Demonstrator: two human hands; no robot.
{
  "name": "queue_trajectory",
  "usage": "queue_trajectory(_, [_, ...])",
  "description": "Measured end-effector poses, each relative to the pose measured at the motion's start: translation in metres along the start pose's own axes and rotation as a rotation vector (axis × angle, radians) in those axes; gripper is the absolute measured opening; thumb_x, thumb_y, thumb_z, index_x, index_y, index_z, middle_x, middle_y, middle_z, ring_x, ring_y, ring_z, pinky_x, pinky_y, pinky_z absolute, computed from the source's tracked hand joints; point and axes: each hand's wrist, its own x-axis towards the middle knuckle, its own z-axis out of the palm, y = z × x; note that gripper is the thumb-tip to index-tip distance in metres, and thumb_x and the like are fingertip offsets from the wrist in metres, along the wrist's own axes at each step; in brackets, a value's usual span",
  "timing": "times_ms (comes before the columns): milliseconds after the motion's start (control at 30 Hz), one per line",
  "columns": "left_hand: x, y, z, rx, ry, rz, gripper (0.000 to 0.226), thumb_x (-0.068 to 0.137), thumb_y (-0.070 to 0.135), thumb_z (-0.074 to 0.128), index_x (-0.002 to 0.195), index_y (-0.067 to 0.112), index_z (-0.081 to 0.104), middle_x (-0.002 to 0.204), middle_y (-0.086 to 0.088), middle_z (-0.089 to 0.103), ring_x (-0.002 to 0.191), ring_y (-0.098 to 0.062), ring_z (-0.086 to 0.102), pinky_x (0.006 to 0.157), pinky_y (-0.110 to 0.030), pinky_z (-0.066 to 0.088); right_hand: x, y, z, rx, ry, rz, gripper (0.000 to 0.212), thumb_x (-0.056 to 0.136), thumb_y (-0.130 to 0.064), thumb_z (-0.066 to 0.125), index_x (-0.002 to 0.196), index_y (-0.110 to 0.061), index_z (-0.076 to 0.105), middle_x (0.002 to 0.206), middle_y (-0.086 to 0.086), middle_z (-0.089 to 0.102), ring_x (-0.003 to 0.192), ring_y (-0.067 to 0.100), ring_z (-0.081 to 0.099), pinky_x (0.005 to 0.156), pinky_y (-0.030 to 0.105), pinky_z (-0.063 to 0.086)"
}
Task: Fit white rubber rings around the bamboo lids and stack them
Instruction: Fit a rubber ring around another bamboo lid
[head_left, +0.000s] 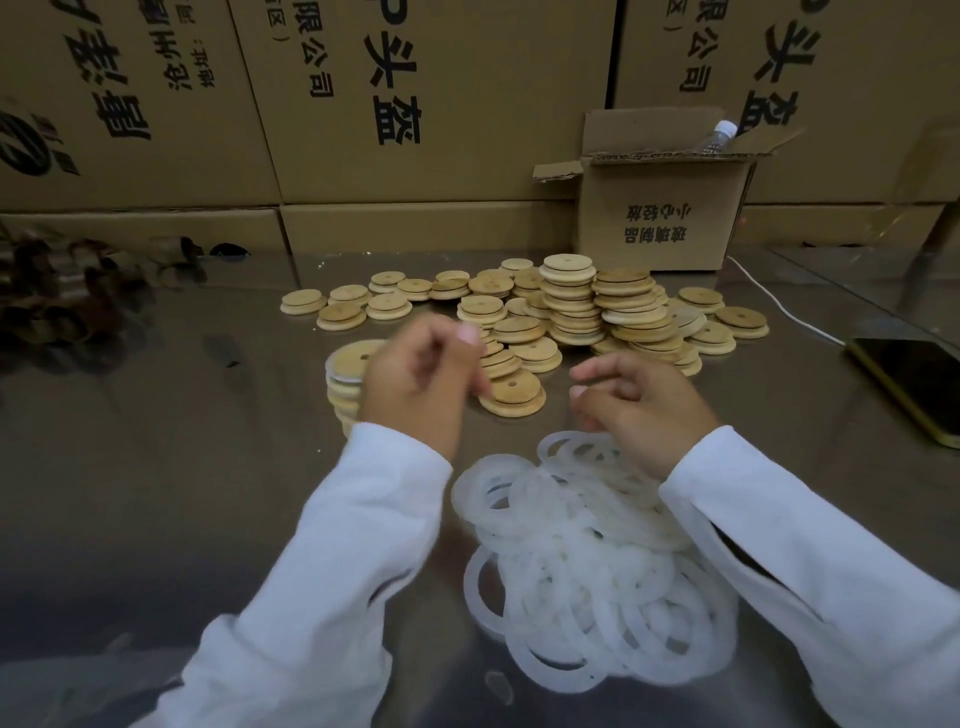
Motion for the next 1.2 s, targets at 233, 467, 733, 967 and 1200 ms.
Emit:
queue_trajectory(233, [-0.021,-0.030,0.020,0.118,-0.455,-0.398,0.032,0.090,0.018,0.055,0.059,0.020,0.053,0.047,0.000,0.047,0.043,-0.013,0.042,0.048,-0.021,0.036,0.064,-0.012,0.020,-0.407,-0.117,0.047,0.018,0.078,-0.027,0.069,0.095,-0.021,0.064,0.100,0.002,0.063,0.098,0.020,0.058,0.081,0.026,0.043])
queue_trajectory(467, [-0.016,-0.035,0.018,0.079,-0.387,-0.373,0.031,0.091,0.018,0.053,0.061,0.018,0.053,0.039,0.009,0.047,0.041,-0.011,0.045,0.039,-0.015,0.034,0.082,-0.003,0.043,-0.596,-0.216,0.088,0.053,0.072,-0.026,0.069,0.120,-0.022,0.047,0.112,0.001,0.054,0.098,0.021,0.056,0.079,0.027,0.046])
queue_trajectory(733, [-0.006,-0.037,0.014,-0.043,-0.198,-0.392,0.027,0.093,0.017,0.050,0.066,0.016,0.055,0.043,0.007,0.048,0.037,-0.008,0.045,0.043,-0.020,0.037,0.067,0.005,0.022,-0.637,-0.072,0.067,0.059,0.063,-0.041,0.076,0.112,-0.026,0.047,0.103,-0.002,0.056,0.094,0.020,0.057,0.082,0.033,0.050])
queue_trajectory(967, [-0.003,-0.028,0.018,-0.130,-0.110,-0.497,0.017,0.090,0.032,0.054,0.080,0.019,0.059,0.069,0.001,0.059,0.050,-0.012,0.054,0.048,-0.022,0.041,0.005,-0.012,-0.012,-0.375,0.002,-0.351,0.054,0.063,-0.023,0.079,0.109,-0.027,0.051,0.109,-0.010,0.057,0.106,0.011,0.052,0.091,0.028,0.044])
queue_trajectory(1200, [-0.001,-0.018,0.042,-0.308,-0.191,-0.611,0.011,0.087,0.015,0.060,0.077,0.012,0.063,0.073,-0.012,0.064,0.068,-0.025,0.063,0.069,-0.035,0.054,-0.019,0.003,-0.009,-0.171,0.038,-0.467,0.052,0.064,-0.019,0.081,0.107,-0.026,0.054,0.110,-0.010,0.059,0.109,0.008,0.053,0.094,0.025,0.044])
